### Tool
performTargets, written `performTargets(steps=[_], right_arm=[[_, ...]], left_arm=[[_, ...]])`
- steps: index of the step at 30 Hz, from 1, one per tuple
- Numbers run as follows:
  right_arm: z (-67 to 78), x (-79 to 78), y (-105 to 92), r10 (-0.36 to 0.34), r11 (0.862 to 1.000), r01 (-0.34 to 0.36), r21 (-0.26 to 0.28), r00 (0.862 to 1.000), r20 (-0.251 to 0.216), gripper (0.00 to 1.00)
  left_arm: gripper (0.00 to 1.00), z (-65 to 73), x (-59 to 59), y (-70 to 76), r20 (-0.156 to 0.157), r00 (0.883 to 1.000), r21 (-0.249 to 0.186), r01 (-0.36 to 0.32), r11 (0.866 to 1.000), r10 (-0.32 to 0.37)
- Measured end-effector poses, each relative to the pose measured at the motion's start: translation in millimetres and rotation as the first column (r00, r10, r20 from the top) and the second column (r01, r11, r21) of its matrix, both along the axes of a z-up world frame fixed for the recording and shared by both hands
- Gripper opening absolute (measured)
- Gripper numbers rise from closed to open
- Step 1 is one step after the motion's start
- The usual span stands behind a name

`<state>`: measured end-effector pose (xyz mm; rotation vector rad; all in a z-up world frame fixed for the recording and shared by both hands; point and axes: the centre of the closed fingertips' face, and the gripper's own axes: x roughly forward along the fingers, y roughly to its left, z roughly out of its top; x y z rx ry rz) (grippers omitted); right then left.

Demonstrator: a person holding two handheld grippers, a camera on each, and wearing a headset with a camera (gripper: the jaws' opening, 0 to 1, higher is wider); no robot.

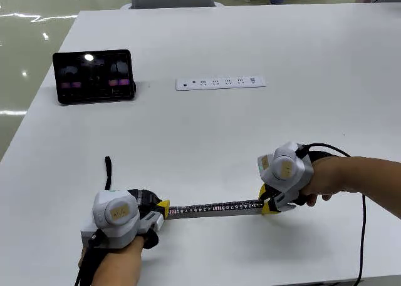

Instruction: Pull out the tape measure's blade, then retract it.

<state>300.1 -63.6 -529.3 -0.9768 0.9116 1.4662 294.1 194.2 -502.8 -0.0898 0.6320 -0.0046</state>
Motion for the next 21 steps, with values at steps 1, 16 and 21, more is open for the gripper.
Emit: performTargets(steps=[1,16,21], right_arm=[[-0.1,-0.1,0.2,0.001,1.0,-0.001,0.004,1.0,-0.001,0.11],[-0.4,-0.1,7.4,0.002,1.0,-0.002,-0.001,1.0,-0.001,0.11],[0.1,-0.2,9.4,-0.005,1.0,0.005,0.002,1.0,-0.001,0.11]], left_arm=[[0.65,0.0,0.1,0.0,0.0,1.0,0.0,0.0,1.0,0.0],[0.65,-0.9,0.0,-0.7,-0.007,1.0,0.004,0.001,1.0,-0.001],[0.65,-1.2,0.7,-0.4,-0.01,1.0,0.005,0.002,1.0,-0.002]])
